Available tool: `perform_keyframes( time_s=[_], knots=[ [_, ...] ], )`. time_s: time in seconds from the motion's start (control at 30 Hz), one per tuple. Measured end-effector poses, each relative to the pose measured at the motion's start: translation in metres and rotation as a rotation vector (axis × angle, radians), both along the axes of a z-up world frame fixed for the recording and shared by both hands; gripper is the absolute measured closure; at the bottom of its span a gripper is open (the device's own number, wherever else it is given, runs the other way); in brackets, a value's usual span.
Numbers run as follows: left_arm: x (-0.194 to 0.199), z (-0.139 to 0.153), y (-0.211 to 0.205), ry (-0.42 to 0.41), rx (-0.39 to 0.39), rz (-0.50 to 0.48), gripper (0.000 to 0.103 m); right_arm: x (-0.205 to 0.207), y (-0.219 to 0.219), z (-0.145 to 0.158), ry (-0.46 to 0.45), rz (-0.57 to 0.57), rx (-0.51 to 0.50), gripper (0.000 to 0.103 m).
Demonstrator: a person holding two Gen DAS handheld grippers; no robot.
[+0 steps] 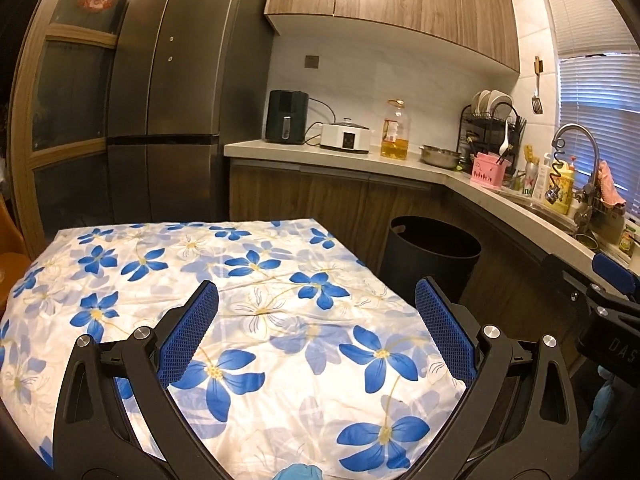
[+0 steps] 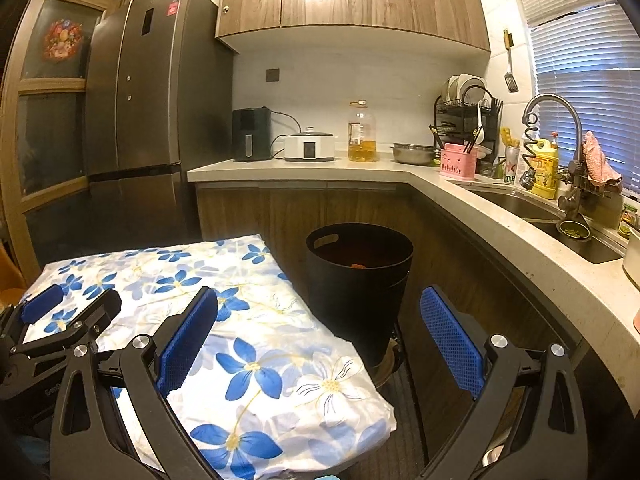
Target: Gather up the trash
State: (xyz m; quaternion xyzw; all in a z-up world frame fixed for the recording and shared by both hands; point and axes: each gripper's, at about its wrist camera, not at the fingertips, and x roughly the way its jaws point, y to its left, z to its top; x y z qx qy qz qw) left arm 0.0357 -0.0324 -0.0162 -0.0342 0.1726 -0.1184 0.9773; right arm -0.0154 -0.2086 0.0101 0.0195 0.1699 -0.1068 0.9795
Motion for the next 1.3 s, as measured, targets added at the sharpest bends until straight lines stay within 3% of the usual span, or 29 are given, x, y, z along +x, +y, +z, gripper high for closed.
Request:
perform_keyframes(
  time_s=[1.3],
  knots=[
    [-0.006,0.004,0.010,-0.001,-0.007,0.017,0.006,0.001,0.008,0.003,0.002,0.034,0.002,0.006]
  ],
)
